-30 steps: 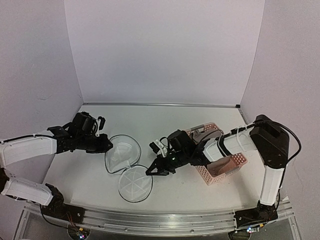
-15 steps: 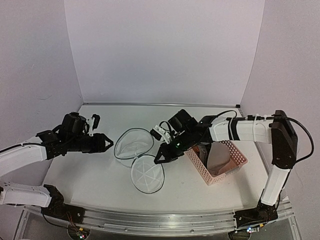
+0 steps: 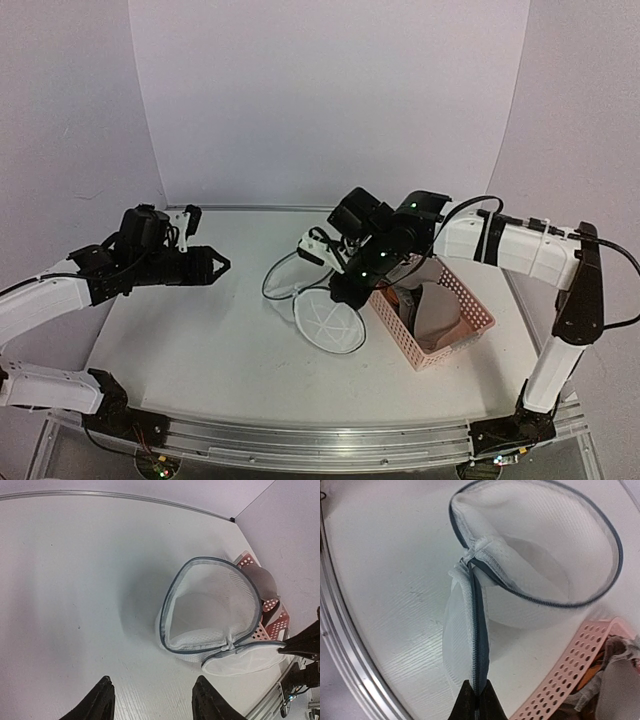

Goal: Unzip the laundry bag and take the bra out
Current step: Adjust the laundry bag at the center of the board.

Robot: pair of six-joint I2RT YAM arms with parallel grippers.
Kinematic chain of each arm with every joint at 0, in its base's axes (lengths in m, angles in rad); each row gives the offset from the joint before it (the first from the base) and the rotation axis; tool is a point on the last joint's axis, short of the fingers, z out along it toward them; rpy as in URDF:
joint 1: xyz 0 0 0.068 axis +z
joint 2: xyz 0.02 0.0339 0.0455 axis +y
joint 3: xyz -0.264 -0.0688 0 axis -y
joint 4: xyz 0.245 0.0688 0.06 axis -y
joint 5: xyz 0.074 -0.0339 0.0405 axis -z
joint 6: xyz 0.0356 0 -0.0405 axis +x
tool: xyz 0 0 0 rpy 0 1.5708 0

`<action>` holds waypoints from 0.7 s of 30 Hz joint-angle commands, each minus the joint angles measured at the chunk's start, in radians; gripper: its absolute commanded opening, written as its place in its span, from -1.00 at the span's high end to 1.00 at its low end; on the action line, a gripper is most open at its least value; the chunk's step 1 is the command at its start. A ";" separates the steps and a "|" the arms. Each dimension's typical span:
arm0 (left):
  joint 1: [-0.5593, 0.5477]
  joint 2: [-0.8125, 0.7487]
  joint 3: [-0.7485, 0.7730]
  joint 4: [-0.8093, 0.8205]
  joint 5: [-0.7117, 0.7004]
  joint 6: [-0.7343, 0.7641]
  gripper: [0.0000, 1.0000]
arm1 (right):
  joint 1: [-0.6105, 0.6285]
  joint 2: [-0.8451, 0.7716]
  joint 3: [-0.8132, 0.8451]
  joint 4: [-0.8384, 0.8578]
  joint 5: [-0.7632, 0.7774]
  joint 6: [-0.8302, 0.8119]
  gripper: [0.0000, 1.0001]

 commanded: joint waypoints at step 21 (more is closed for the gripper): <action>-0.002 0.025 0.096 0.030 -0.043 0.068 -0.10 | 0.365 -0.085 0.063 -0.093 0.534 -0.955 1.00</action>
